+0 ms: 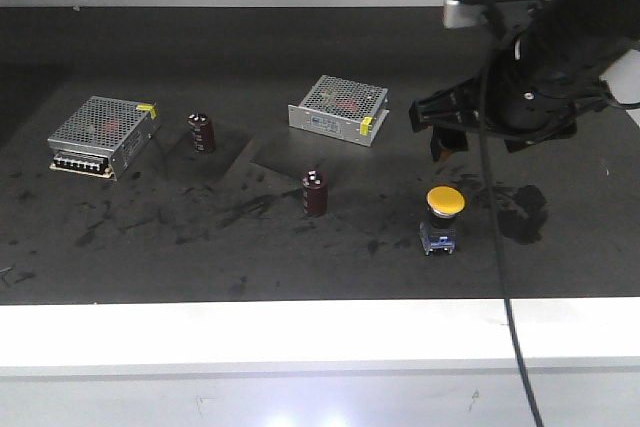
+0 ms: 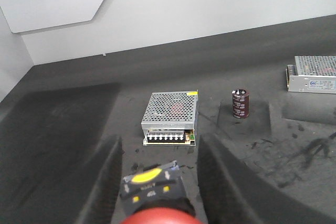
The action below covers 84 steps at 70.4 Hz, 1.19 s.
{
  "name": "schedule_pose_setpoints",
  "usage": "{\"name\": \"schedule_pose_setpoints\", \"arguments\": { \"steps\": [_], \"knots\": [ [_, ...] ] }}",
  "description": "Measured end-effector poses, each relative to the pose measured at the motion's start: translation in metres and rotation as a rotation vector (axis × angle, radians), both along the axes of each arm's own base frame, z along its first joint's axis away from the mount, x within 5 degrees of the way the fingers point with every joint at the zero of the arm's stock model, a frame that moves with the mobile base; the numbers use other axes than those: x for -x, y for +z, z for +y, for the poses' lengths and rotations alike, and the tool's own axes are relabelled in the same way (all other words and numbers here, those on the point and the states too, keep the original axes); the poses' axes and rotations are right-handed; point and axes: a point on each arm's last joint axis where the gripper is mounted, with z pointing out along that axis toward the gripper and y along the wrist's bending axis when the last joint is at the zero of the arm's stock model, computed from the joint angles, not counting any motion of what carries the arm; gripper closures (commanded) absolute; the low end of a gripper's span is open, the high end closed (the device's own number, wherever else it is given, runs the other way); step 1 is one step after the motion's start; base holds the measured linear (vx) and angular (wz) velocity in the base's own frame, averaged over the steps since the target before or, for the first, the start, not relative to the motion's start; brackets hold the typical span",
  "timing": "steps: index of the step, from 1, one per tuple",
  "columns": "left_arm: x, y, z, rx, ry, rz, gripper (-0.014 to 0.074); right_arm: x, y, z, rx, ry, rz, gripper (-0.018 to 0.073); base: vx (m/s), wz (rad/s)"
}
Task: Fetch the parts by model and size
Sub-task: 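Lower the right gripper over the yellow-capped push button, then close the right gripper on the yellow-capped push button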
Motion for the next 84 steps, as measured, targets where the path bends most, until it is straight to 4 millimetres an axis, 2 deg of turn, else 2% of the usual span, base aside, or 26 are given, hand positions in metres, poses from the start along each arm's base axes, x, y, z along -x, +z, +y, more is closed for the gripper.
{"name": "schedule_pose_setpoints", "arguments": {
  "steps": [28,84],
  "knots": [
    [0.0,0.0,0.0,0.0,0.0,0.0,0.0604,-0.02,-0.039,0.017,-0.017,-0.015,0.171,0.0034,0.0,0.0],
    [0.0,0.0,0.0,0.0,0.0,0.0,0.0604,-0.05,-0.109,0.023,0.07,-0.056,0.303,0.0036,0.0,0.0]
  ]
}}
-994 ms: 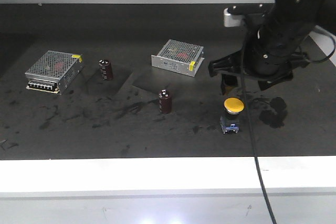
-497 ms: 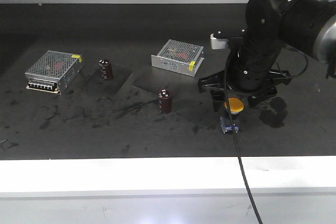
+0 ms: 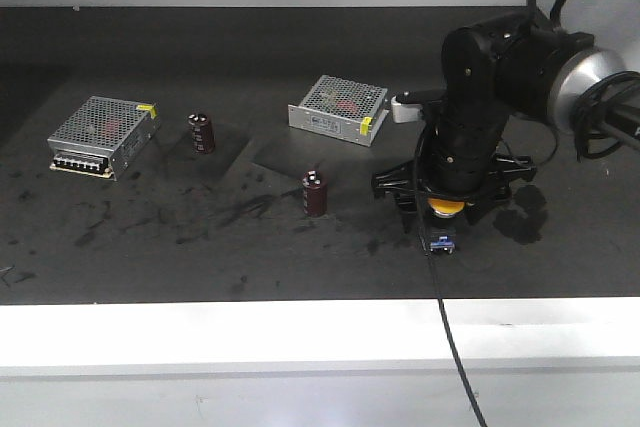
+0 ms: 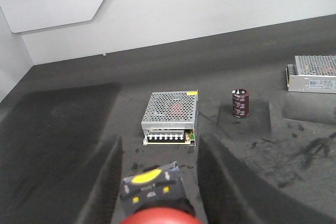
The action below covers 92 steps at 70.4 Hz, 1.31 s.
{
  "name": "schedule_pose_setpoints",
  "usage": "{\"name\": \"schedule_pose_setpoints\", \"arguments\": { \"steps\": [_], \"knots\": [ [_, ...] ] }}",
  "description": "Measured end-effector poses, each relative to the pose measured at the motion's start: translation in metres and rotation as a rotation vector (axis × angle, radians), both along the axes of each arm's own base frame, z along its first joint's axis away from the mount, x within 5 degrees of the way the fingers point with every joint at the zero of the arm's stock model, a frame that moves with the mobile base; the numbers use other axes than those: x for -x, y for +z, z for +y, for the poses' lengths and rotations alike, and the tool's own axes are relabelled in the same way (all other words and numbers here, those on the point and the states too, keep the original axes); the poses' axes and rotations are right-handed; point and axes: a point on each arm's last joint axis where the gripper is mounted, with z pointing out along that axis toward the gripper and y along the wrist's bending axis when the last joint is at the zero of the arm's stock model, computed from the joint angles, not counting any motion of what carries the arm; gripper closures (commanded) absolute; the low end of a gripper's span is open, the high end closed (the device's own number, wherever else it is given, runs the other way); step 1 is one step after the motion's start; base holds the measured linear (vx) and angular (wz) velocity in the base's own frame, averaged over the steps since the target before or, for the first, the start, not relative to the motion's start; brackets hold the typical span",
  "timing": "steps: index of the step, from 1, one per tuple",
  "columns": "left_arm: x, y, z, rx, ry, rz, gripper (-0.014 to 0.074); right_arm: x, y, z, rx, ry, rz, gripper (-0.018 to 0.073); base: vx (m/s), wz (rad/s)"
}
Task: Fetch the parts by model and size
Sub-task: 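Close the right gripper on the yellow-capped push button, then lift the yellow-capped push button with the right gripper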
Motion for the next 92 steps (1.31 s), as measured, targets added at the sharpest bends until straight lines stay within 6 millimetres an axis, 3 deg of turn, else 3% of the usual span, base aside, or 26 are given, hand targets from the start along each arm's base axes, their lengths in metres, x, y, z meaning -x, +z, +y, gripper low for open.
{"name": "schedule_pose_setpoints", "arguments": {
  "steps": [7,15,34,62,72,92],
  "knots": [
    [0.0,0.0,0.0,0.0,0.0,0.0,0.0604,-0.001,-0.005,0.001,-0.003,-0.002,0.016,0.0062,0.0,0.0],
    [0.0,0.0,0.0,0.0,0.0,0.0,0.0604,-0.002,-0.007,0.002,-0.004,-0.002,0.018,0.0153,0.0,0.0],
    [0.0,0.0,0.0,0.0,0.0,0.0,0.0604,-0.001,-0.007,0.002,-0.003,-0.001,0.019,0.0576,0.0,0.0],
    [0.0,0.0,0.0,-0.001,0.0,0.001,0.0604,0.001,-0.004,0.001,-0.028,0.057,-0.06,0.0568,0.0,0.0],
    [0.0,0.0,0.0,-0.001,0.0,0.001,0.0603,0.021,0.003,-0.007,-0.057,0.066,-0.139,0.0567,0.0,0.0],
    [0.0,0.0,0.0,-0.002,0.001,0.002,0.0603,0.063,0.046,-0.029,-0.074,0.113,-0.395,0.0566,0.0,0.0]
  ]
}}
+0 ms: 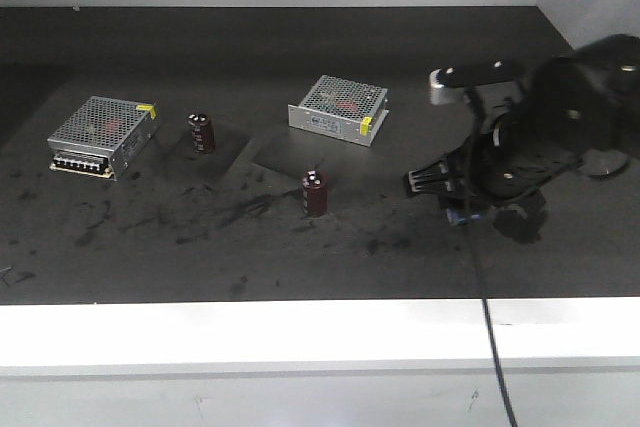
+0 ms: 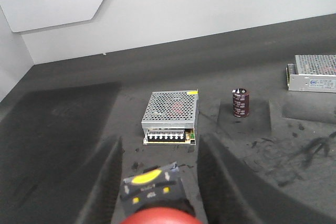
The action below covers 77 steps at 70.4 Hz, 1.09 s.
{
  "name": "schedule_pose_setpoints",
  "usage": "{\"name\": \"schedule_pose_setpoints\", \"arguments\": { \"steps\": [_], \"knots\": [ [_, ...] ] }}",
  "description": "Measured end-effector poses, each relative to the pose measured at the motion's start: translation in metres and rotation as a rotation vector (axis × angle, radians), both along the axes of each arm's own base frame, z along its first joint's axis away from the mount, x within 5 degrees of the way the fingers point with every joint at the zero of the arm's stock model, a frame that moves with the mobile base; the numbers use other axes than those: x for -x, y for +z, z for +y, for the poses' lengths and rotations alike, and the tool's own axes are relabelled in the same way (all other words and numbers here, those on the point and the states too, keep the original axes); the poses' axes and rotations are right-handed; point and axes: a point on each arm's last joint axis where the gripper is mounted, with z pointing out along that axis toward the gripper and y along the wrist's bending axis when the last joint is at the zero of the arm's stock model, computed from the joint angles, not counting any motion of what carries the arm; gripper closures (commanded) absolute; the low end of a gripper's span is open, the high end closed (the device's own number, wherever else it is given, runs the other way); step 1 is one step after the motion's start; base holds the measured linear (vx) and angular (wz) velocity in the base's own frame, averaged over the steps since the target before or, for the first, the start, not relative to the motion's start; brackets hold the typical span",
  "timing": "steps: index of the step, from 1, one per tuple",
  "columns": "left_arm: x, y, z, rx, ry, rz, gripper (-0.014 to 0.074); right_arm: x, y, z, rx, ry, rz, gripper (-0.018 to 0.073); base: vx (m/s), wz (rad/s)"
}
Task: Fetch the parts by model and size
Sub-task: 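Lift the yellow-capped push button with the right gripper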
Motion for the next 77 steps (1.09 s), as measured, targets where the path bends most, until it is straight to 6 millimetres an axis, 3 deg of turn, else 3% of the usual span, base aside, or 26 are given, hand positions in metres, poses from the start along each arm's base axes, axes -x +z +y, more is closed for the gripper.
{"name": "schedule_pose_setpoints", "arguments": {
  "steps": [11,20,39,60,77],
  "knots": [
    [0.0,0.0,0.0,-0.001,0.001,0.002,0.0603,0.027,0.025,-0.012,-0.02,0.023,-0.146,0.0564,0.0,0.0],
    [0.0,0.0,0.0,-0.002,0.001,0.002,0.0603,0.05,0.032,-0.021,-0.038,0.041,-0.238,0.0564,0.0,0.0],
    [0.0,0.0,0.0,-0.002,0.001,0.002,0.0603,0.113,0.027,-0.043,-0.1,0.072,-0.401,0.0564,0.0,0.0],
    [0.0,0.0,0.0,-0.001,0.001,0.003,0.0603,0.19,0.035,-0.072,-0.186,0.083,-0.664,0.0564,0.0,0.0],
    [0.0,0.0,0.0,0.001,0.0,0.004,0.0603,0.23,0.028,-0.09,-0.184,0.09,-0.817,0.0564,0.0,0.0]
  ]
}}
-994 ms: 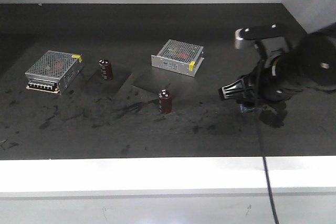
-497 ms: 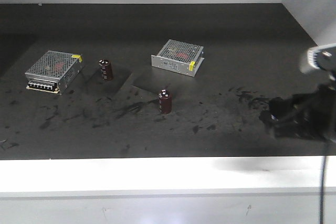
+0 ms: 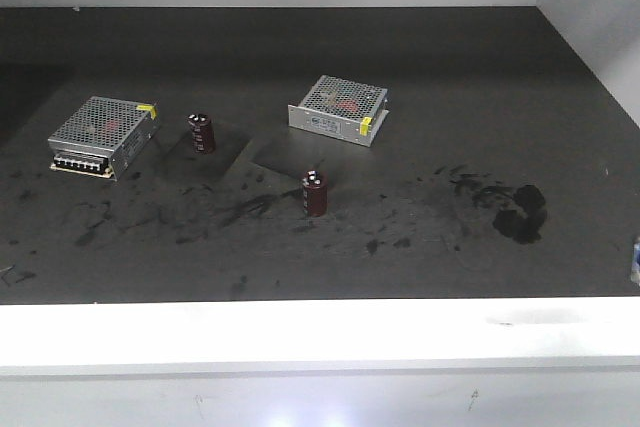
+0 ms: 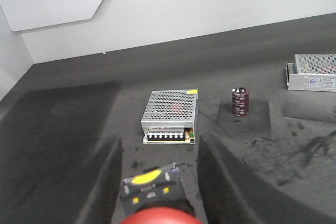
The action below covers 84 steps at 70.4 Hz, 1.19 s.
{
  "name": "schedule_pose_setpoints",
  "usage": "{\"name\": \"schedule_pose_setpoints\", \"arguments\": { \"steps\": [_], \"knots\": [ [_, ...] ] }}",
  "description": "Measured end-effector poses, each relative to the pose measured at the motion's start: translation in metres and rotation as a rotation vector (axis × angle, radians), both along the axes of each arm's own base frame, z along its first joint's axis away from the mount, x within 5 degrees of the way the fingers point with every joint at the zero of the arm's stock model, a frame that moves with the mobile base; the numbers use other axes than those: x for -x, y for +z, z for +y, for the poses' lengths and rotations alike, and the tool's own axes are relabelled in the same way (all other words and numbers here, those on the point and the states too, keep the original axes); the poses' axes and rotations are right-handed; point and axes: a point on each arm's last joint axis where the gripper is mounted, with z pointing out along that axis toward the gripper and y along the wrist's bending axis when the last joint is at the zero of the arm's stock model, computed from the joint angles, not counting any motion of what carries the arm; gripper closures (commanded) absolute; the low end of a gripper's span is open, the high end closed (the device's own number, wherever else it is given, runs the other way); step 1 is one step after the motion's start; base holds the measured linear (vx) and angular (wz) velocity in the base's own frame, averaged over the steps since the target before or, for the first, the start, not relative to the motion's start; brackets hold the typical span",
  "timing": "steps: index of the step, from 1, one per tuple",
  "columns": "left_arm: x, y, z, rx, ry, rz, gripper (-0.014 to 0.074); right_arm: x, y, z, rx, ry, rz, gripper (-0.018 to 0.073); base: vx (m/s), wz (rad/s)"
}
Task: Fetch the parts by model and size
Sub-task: 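Lift the yellow-capped push button with the right gripper, then drive the base away from the bench holding both buttons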
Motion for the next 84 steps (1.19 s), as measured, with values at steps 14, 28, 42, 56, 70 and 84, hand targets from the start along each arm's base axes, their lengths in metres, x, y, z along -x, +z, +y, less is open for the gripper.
{"name": "schedule_pose_setpoints", "arguments": {
  "steps": [14,28,42,56,70,84],
  "knots": [
    [0.0,-0.001,-0.001,0.024,-0.004,0.01,0.0603,0.018,0.0,-0.007,-0.021,-0.002,-0.084,0.0564,0.0,0.0],
    [0.0,-0.002,-0.001,0.03,-0.003,0.019,0.0603,0.02,0.001,-0.008,-0.024,-0.001,-0.103,0.0564,0.0,0.0],
    [0.0,-0.002,-0.001,0.031,-0.001,0.028,0.0603,0.02,0.001,-0.008,-0.023,-0.001,-0.103,0.0564,0.0,0.0],
    [0.001,-0.004,0.0,0.03,0.005,0.042,0.0603,0.02,0.001,-0.008,-0.023,-0.001,-0.103,0.0564,0.0,0.0],
    [0.001,-0.004,0.0,0.03,0.005,0.043,0.0603,0.02,0.001,-0.008,-0.023,-0.001,-0.103,0.0564,0.0,0.0],
    [0.001,-0.004,0.0,0.029,0.006,0.045,0.0603,0.02,0.001,-0.008,-0.023,-0.001,-0.103,0.0564,0.0,0.0]
  ]
}}
